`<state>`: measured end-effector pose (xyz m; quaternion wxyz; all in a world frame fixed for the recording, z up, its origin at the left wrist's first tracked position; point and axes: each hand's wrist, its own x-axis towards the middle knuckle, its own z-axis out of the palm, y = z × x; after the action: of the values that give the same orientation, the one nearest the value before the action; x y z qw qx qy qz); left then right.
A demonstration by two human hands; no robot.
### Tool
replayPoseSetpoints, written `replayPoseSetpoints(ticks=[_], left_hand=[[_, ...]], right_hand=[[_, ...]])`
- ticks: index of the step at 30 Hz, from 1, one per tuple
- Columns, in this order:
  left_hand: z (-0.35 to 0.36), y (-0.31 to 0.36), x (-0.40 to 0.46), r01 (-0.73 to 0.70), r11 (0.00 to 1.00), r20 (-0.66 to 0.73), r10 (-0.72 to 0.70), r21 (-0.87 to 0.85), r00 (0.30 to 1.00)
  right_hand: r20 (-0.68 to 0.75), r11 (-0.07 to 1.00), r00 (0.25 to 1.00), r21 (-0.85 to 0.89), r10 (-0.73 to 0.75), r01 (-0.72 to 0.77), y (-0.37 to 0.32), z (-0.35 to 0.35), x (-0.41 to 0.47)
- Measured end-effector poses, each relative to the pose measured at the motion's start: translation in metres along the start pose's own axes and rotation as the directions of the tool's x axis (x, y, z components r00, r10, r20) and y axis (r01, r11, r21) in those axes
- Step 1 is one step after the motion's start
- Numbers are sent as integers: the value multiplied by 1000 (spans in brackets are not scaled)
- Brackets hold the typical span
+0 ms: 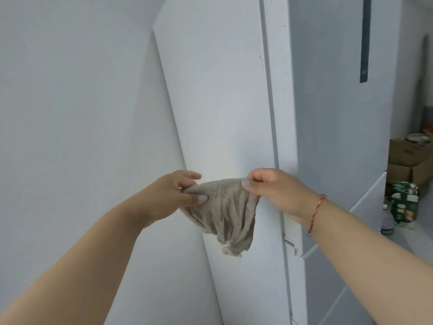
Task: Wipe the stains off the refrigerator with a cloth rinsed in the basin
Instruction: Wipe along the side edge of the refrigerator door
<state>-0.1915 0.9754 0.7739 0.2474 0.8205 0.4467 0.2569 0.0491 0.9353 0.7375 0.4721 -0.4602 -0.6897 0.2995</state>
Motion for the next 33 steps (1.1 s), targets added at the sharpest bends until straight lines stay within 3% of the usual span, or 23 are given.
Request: replayPoseSetpoints(ticks=[1, 3, 5, 6, 8, 11, 14, 15, 16, 18, 20, 21, 24, 27, 30, 33], left_hand=[[-4, 0, 3, -28, 989, 85, 41, -148, 996], [-6, 3, 14, -32, 925, 152, 96, -378, 984], [-2, 6, 30, -16, 869, 149, 103, -494, 983], [-1, 7, 39, -16, 849, 143, 108, -529, 984], [-4, 7, 54, -9, 804, 152, 123, -594, 981], [-18, -4, 77, -19, 797, 170, 152, -604, 974], [-24, -15, 106, -164, 790, -49, 167, -591, 985], [-26, -13, 111, -228, 726, -159, 164, -648, 974], [-30, -10, 117, -288, 598, -228, 175, -748, 958], [-40, 3, 118, -276, 186, -231, 234, -943, 945], [-42, 18, 115, -81, -124, -124, 393, -989, 911], [-37, 23, 113, 66, -171, -29, 499, -983, 866], [-7, 32, 112, 350, -70, 214, 676, -934, 705], [2, 35, 116, 418, -10, 303, 672, -908, 676], [-2, 34, 122, 359, 82, 318, 670, -930, 670], [-7, 32, 130, 232, 158, 277, 660, -960, 699]], right_hand=[[8, 972, 1000, 232, 29, -30, -2, -1, 0], [39, 788, 994, 608, 97, -101, 0, 4, 2], [167, 562, 982, 805, 89, -188, 3, 15, 0], [234, 502, 971, 834, 53, -228, 5, 23, -1], [278, 486, 960, 834, 40, -262, 9, 33, -3], [132, 502, 987, 850, 89, -159, 11, 34, 7], [-44, 437, 989, 899, 142, -23, 1, 34, 18], [-83, 380, 984, 925, 157, 17, -7, 37, 20], [-131, 340, 980, 937, 150, 73, -12, 41, 25], [-199, 279, 966, 949, 162, 148, -24, 51, 38], [-268, 290, 942, 935, 200, 204, -33, 65, 50], [-326, 315, 924, 914, 202, 254, -39, 72, 58], [-436, 287, 872, 884, 221, 369, -47, 82, 68], [-612, 378, 757, 773, 230, 510, -53, 85, 67], [-796, 586, 590, 545, 136, 600, -53, 83, 64], [-930, 845, 360, 139, -67, 516, -60, 86, 62]])
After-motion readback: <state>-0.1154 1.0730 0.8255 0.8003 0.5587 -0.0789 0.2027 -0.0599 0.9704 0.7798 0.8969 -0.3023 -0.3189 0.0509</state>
